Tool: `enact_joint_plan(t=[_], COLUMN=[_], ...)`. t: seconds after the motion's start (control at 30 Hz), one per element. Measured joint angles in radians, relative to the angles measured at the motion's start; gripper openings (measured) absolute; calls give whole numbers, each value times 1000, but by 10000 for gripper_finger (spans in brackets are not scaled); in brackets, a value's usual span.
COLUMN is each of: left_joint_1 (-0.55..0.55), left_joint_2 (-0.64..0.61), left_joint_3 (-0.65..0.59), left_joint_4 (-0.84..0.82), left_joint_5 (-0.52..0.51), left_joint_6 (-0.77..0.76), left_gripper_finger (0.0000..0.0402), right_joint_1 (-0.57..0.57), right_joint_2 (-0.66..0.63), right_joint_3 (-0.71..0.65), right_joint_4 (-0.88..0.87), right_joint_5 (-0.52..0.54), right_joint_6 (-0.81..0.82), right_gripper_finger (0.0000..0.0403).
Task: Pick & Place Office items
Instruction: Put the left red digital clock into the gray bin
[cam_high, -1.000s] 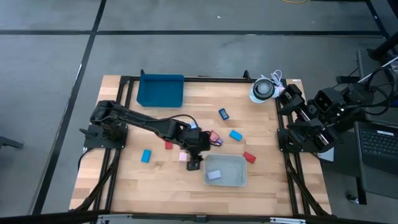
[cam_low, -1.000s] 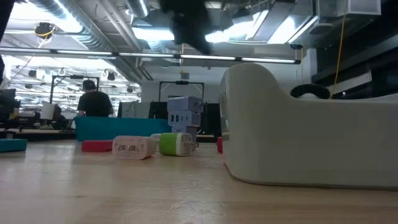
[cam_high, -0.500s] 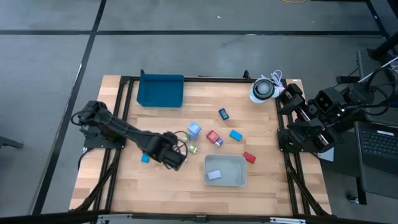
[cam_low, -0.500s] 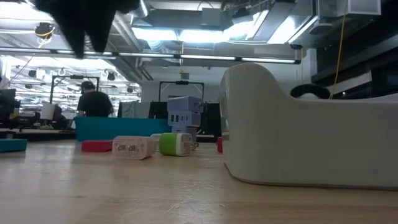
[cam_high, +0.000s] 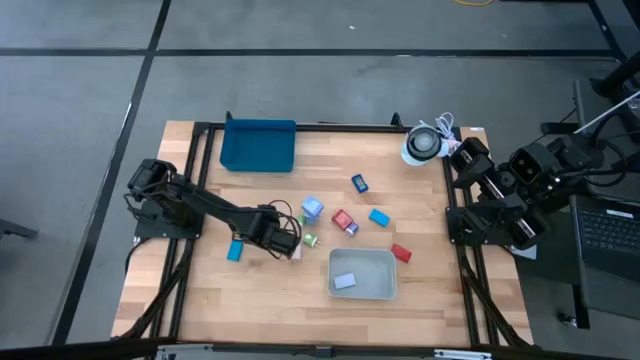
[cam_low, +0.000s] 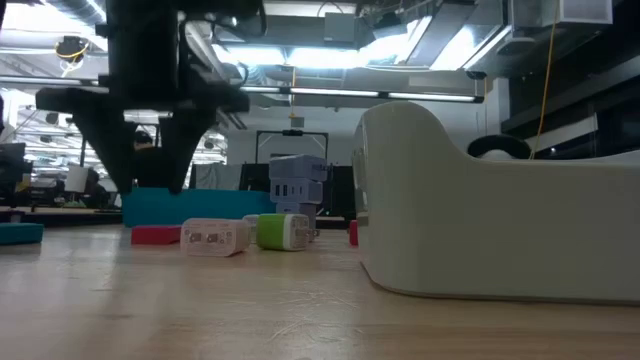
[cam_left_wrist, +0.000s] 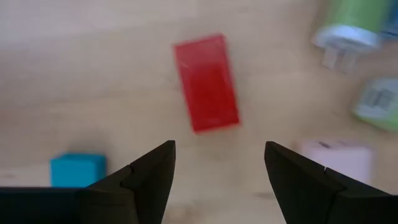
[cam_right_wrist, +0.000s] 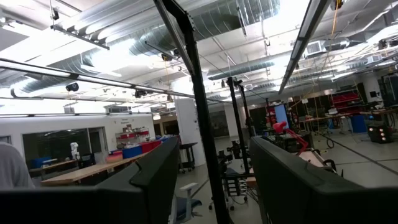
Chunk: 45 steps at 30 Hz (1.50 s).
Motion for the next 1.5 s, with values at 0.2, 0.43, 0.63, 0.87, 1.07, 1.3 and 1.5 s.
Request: enact_joint_plan(t=[0.2, 0.43, 0.63, 0.87, 1.07, 1.3, 1.5], left_joint_1=[52, 79, 91, 92, 91, 89, 66], left_joint_2=[0, 1, 1, -2, -4, -21, -107], left_joint_3=[-51, -96, -153, -203, -217, -223, -223], left_joint_4=[119, 144, 227, 281, 275, 290, 378], left_joint_5=[-13, -1, 29, 35, 19, -7, 84], left_joint_6=[28, 31, 55, 78, 144, 316, 529], left_gripper_finger=[275, 291, 289, 275, 203, 152, 152], right_joint_1=[30, 45, 45, 45, 45, 46, 58], right_joint_2=[0, 0, 0, 0, 0, 0, 6], right_joint_3=[0, 0, 0, 0, 0, 0, 0], right_joint_4=[17, 24, 32, 46, 53, 53, 71], right_joint_5=[43, 58, 58, 58, 58, 51, 50], right_joint_6=[-35, -42, -62, -65, -66, -64, -64], right_gripper_finger=[204, 204, 204, 204, 204, 204, 204])
